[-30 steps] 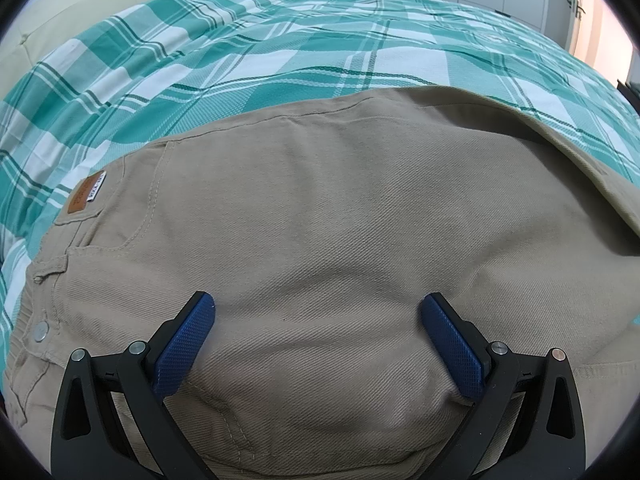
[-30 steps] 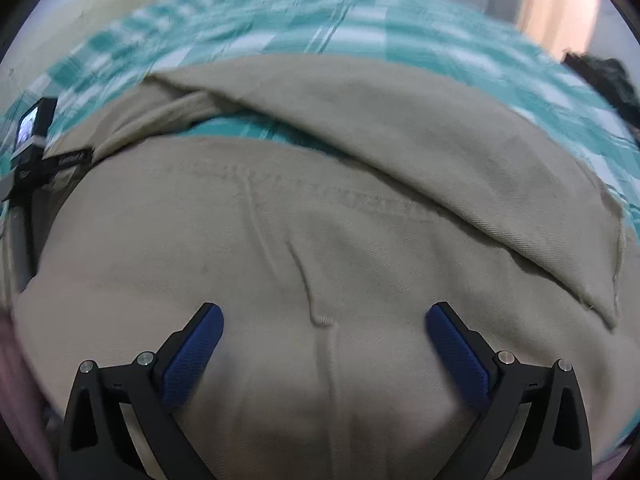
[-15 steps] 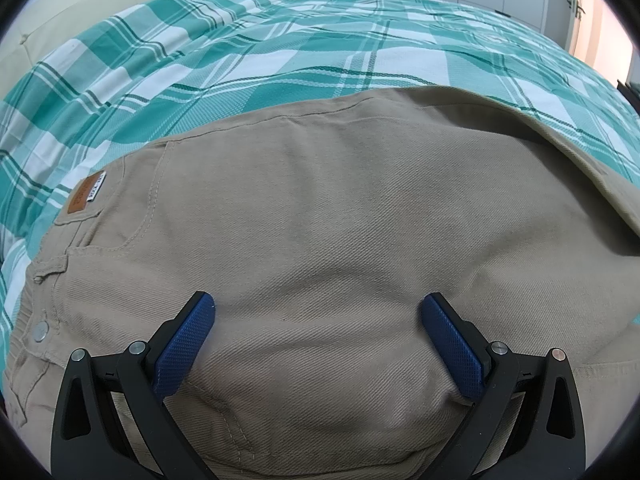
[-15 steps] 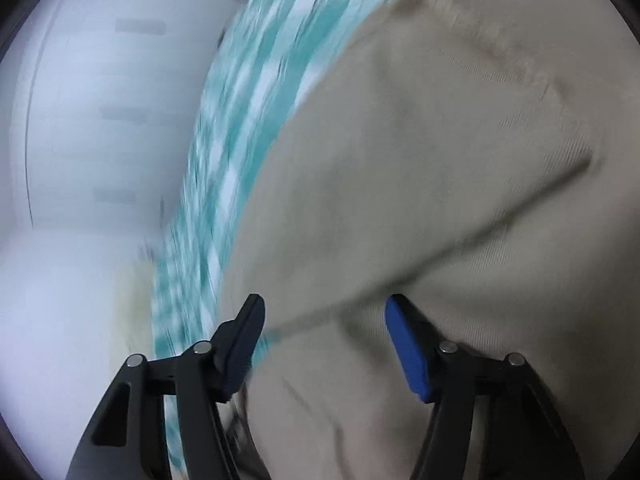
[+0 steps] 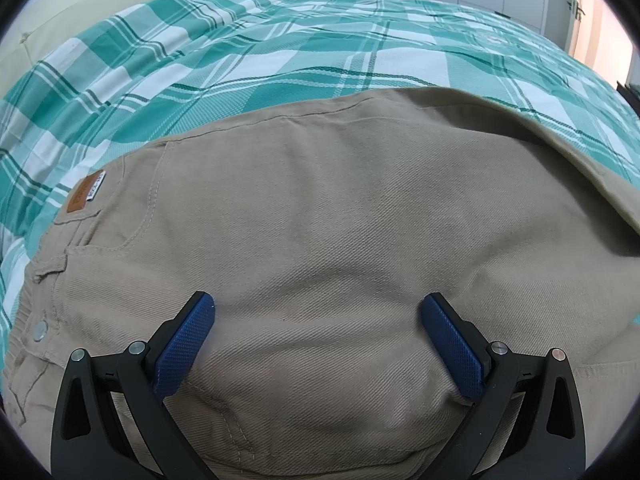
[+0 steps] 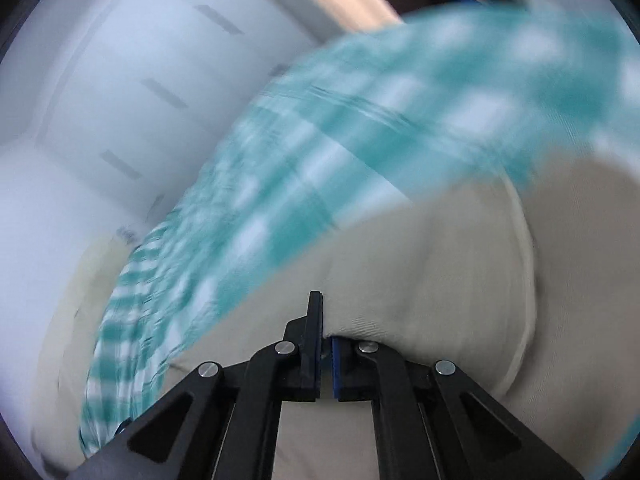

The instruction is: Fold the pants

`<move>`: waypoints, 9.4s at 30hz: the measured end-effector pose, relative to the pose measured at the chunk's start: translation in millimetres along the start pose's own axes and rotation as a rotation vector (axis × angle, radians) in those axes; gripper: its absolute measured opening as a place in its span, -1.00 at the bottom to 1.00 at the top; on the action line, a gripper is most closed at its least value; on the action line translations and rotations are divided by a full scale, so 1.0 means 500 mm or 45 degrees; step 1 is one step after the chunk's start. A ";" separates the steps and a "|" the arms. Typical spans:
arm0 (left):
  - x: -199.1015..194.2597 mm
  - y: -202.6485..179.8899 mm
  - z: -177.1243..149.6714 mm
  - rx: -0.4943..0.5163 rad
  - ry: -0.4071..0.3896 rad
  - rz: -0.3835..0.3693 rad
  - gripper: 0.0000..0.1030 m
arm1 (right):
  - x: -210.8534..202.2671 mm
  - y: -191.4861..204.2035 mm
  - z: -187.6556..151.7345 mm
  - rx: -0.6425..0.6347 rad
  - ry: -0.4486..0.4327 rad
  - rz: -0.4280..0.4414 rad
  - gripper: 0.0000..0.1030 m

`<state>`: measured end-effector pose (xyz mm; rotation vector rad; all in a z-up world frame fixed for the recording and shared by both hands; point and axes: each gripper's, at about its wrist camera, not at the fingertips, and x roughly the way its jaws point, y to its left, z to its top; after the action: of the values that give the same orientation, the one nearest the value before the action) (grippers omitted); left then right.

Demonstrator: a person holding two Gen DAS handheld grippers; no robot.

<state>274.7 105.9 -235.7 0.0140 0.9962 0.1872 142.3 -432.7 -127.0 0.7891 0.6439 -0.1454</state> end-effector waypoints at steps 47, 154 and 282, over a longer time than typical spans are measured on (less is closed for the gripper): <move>-0.269 0.084 -0.179 -0.407 0.271 -0.835 -0.90 | -0.085 -0.222 0.013 -0.345 0.524 -0.116 -0.87; -0.413 -0.521 -0.321 0.803 0.180 -0.699 0.62 | -0.272 -0.321 0.089 -0.026 0.201 -0.011 0.44; -0.324 -0.093 -0.295 0.239 0.123 -0.492 0.75 | 0.001 0.138 -0.413 -1.106 0.588 0.037 -0.03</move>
<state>72.6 23.0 -185.7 -0.0160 1.0907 -0.2618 67.2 -239.5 -193.4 -0.0226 1.0255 0.3419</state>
